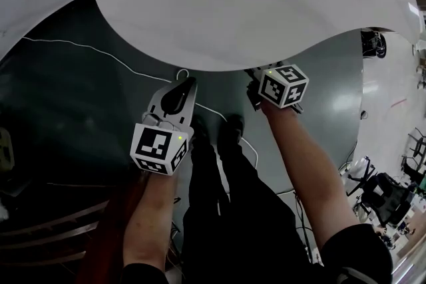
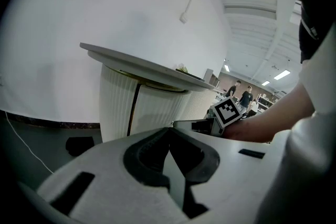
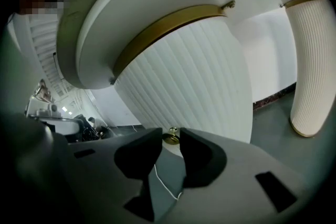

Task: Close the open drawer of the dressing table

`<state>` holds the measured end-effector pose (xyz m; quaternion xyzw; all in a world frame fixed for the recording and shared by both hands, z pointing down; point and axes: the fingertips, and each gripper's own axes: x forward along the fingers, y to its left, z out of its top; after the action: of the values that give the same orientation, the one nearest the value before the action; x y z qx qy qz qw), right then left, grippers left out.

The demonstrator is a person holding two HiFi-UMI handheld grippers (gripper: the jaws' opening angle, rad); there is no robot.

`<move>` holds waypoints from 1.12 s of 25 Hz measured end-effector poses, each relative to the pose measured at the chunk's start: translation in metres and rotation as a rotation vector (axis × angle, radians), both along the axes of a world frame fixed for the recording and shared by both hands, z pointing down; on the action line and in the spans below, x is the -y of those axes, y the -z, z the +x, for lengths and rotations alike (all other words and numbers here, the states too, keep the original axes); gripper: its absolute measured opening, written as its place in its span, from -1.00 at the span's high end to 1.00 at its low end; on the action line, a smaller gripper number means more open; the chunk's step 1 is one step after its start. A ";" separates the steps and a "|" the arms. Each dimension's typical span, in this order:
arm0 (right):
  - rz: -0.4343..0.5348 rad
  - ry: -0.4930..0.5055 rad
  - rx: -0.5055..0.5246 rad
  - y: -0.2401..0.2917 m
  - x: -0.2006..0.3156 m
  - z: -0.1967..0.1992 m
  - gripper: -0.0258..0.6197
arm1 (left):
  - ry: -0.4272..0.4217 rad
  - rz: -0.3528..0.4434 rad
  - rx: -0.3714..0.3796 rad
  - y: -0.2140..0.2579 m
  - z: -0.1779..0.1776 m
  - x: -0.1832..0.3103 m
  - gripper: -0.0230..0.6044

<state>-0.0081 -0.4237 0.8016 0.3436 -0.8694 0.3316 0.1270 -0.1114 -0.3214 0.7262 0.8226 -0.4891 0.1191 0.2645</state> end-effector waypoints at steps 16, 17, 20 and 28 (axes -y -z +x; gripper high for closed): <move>-0.042 -0.122 0.013 0.012 -0.025 0.017 0.67 | -0.028 0.026 0.007 0.047 -0.016 -0.003 0.91; -0.044 -0.120 0.007 0.018 -0.033 0.022 0.68 | -0.027 0.034 0.000 0.052 -0.015 -0.002 0.91; -0.036 -0.083 -0.046 0.043 -0.063 0.041 0.73 | -0.023 0.058 -0.035 0.063 -0.013 0.000 0.91; -0.008 -0.062 -0.184 0.160 -0.145 0.089 0.81 | -0.088 0.067 -0.044 0.118 -0.011 -0.029 0.90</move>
<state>0.0805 -0.2784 0.6417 0.3987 -0.8417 0.3059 0.1973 -0.1222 -0.2925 0.6078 0.8540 -0.4504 0.0962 0.2421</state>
